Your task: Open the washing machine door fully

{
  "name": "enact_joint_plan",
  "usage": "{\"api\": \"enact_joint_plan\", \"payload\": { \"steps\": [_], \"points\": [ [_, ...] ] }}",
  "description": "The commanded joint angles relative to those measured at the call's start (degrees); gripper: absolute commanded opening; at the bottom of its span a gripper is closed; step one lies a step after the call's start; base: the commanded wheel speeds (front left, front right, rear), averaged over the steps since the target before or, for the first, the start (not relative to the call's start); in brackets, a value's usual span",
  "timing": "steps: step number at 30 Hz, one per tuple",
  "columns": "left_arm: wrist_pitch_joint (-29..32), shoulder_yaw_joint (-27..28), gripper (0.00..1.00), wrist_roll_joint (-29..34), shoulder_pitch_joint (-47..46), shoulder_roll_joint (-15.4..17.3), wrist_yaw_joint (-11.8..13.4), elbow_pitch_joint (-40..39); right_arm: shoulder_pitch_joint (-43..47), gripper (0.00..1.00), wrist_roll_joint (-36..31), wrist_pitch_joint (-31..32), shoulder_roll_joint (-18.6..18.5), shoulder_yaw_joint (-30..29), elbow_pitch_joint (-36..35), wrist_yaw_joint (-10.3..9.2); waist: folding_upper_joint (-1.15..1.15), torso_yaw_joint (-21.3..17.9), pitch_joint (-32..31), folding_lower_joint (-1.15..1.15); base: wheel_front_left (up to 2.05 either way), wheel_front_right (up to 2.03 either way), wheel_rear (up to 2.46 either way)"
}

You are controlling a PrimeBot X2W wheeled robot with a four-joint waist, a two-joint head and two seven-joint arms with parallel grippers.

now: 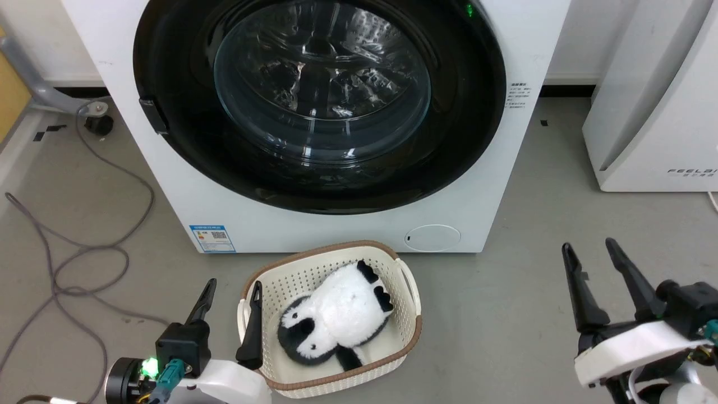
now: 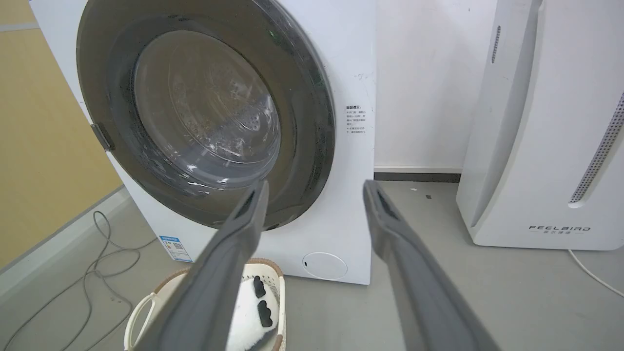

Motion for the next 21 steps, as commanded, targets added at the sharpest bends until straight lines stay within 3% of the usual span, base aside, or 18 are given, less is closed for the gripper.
{"api": "enact_joint_plan", "payload": {
  "steps": [1, 18, 19, 20, 21],
  "points": [
    [-0.53, -0.12, 1.00, -0.27, -0.67, 0.05, -0.29, 0.03, -1.31, 1.00, 1.39, -0.27, -0.68, 0.02, 0.04, -0.02, 0.00, 0.13, 0.27, 0.00, 0.00, 0.00, 0.00],
    [-2.57, -1.58, 1.00, -1.59, -2.75, 0.06, -0.52, 0.08, -9.80, 1.00, 12.89, 1.31, -4.34, -2.03, 1.23, -0.03, 0.00, 2.09, 4.18, 0.00, 0.00, 0.00, 0.00],
    [-2.69, -1.67, 1.00, -1.68, -2.86, 0.06, -0.53, 0.06, -10.35, 0.44, 13.75, 1.60, -4.42, -2.25, 1.40, -0.03, 0.00, 2.20, 4.41, 0.00, 0.00, 0.00, 0.00],
    [-2.81, -1.74, 1.00, -1.76, -2.97, 0.06, -0.54, 0.04, -10.95, 0.00, 14.65, 1.95, -4.47, -2.50, 1.62, -0.03, 0.00, 2.32, 4.65, 0.00, 0.00, 0.00, 0.00],
    [-2.93, -1.82, 1.00, -1.85, -3.07, 0.06, -0.56, 0.04, -11.62, 0.00, 15.67, 2.38, -4.46, -2.74, 1.89, -0.03, 0.00, 2.42, 4.87, 0.00, 0.00, 0.00, 0.00]
  ]
}}
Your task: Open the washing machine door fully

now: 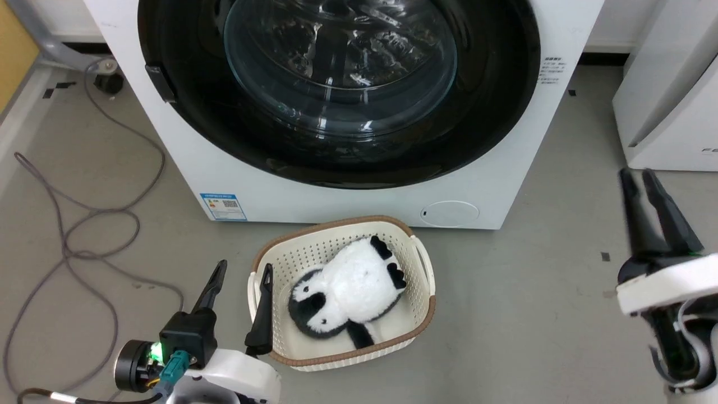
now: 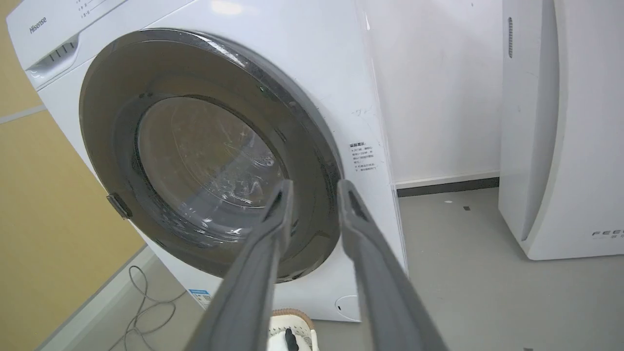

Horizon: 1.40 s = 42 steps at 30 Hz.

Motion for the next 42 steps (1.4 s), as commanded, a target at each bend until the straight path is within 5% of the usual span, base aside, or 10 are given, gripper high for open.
{"api": "enact_joint_plan", "payload": {
  "steps": [1, 15, 42],
  "points": [
    [-0.54, -0.14, 1.00, -0.46, -0.88, 0.05, -0.22, -0.04, -1.97, 0.00, 2.00, 0.60, -0.56, -0.48, 0.61, -0.02, 0.00, 0.25, 0.42, 0.00, 0.00, 0.00, 0.00],
    [-2.22, -1.66, 1.00, -1.67, -2.45, 0.06, -0.42, 0.17, -15.60, 0.00, 12.97, 7.99, -1.12, -6.44, 10.17, -0.02, 0.00, 2.28, 3.64, 0.00, 0.00, 0.00, 0.00],
    [-5.33, -5.19, 1.00, -4.77, -6.10, 0.09, -0.38, 0.35, -43.02, 0.00, 22.56, 26.38, -4.36, -12.31, 30.22, -0.03, 0.00, 7.33, 11.48, 0.00, 0.00, 0.00, 0.00]
  ]
}}
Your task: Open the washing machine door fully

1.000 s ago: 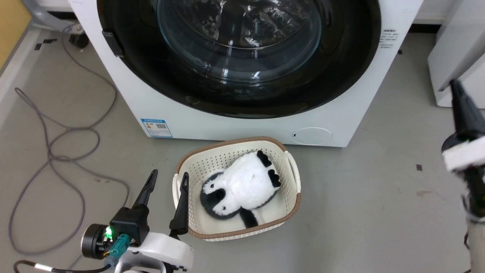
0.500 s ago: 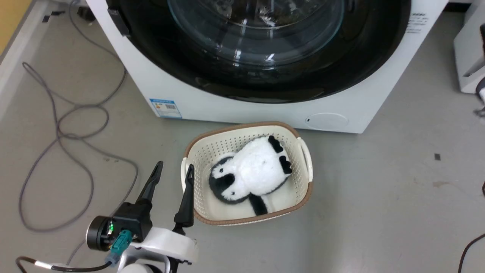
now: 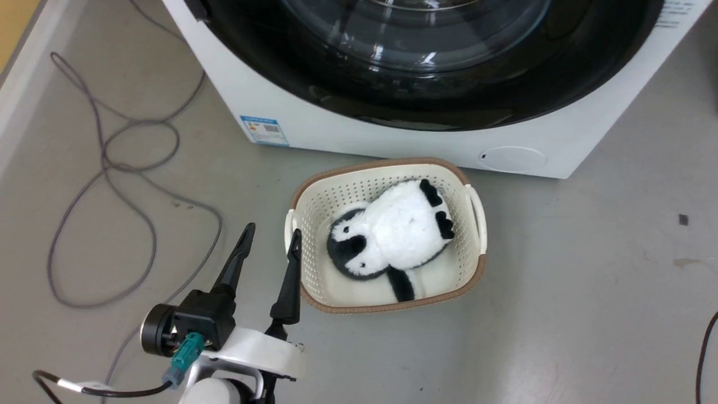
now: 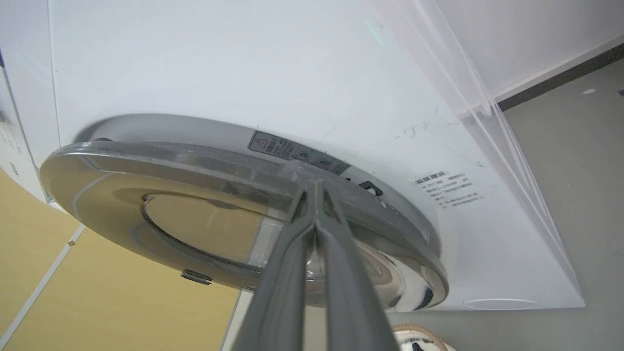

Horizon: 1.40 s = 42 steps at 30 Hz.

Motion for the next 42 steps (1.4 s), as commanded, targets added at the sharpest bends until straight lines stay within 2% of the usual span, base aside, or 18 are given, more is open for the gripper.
{"api": "enact_joint_plan", "payload": {
  "steps": [1, 6, 20, 31, 42],
  "points": [
    [-0.56, -0.30, 1.00, -0.30, -1.05, 0.08, -0.14, 0.06, -2.12, 0.00, 0.94, 0.61, -0.62, -0.32, 0.94, -0.02, 0.00, 0.48, 0.49, -0.01, 0.00, 0.00, 0.00],
    [-1.40, -1.49, 1.00, -1.18, -1.82, 0.08, 0.04, 0.02, -8.66, 0.00, 2.21, 6.06, -1.60, -1.73, 6.91, -0.03, 0.00, 2.30, 2.50, -0.01, 0.00, 0.00, 0.00],
    [-2.96, -3.53, 1.00, -2.83, -2.92, 0.09, 0.37, 0.47, -14.91, 0.00, 5.36, 13.36, -3.00, -4.65, 13.30, -0.03, 0.00, 5.11, 5.07, -0.01, 0.00, 0.00, 0.00],
    [-2.97, -3.31, 1.00, -2.77, -3.14, 0.09, 0.41, 0.45, -15.19, 0.00, 3.43, 22.13, -1.44, -6.96, 18.18, -0.03, 0.00, 4.72, 5.15, -0.01, 0.00, 0.00, 0.00],
    [-2.97, -3.32, 1.00, -2.97, -3.05, 0.09, 0.58, 0.84, -12.87, 0.00, 0.33, 25.34, 0.07, -10.07, 17.57, -0.03, 0.00, 5.01, 4.06, -0.01, 0.00, 0.00, 0.00]
  ]
}}
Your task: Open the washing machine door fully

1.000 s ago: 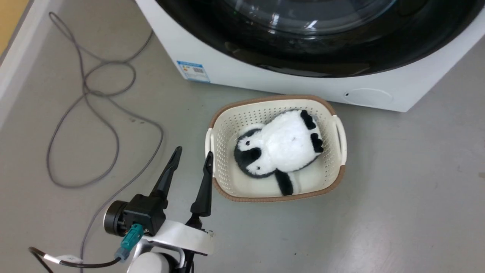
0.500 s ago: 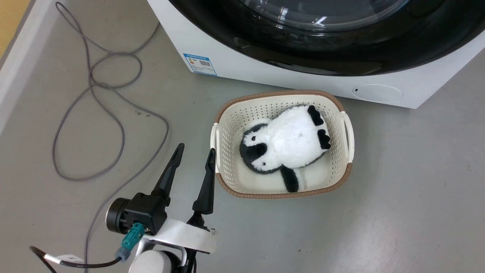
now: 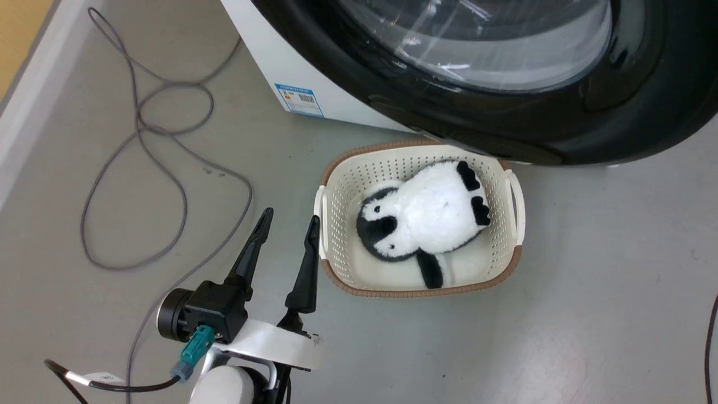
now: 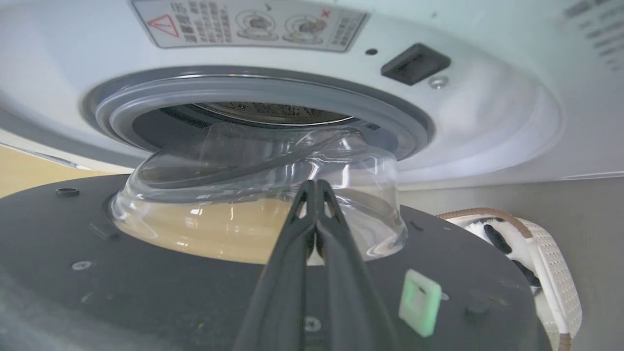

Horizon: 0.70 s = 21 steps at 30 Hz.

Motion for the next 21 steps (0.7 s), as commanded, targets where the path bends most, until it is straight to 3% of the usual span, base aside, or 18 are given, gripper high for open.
{"api": "enact_joint_plan", "payload": {
  "steps": [1, 11, 21],
  "points": [
    [-0.32, 0.24, 1.00, -0.35, -0.12, 0.09, 0.24, 0.22, 1.64, 0.00, -0.42, 0.27, 0.31, -0.42, -0.40, 0.06, 0.00, -0.02, -0.65, 0.00, 0.00, 0.00, 0.00],
    [-0.32, 1.17, 1.00, -0.12, 1.69, 0.09, -0.06, 0.94, 9.72, 0.00, -1.15, 2.87, 3.09, -2.97, -4.20, 0.06, 0.00, -0.30, -6.82, 0.00, 0.00, 0.00, 0.00],
    [-0.32, 2.96, 1.00, 1.05, 6.30, 0.09, -0.90, 1.71, 24.24, 0.00, 1.20, 7.43, 9.76, -5.43, -12.50, 0.06, 0.00, -0.97, -16.01, 0.00, 0.00, 0.00, 0.00]
  ]
}}
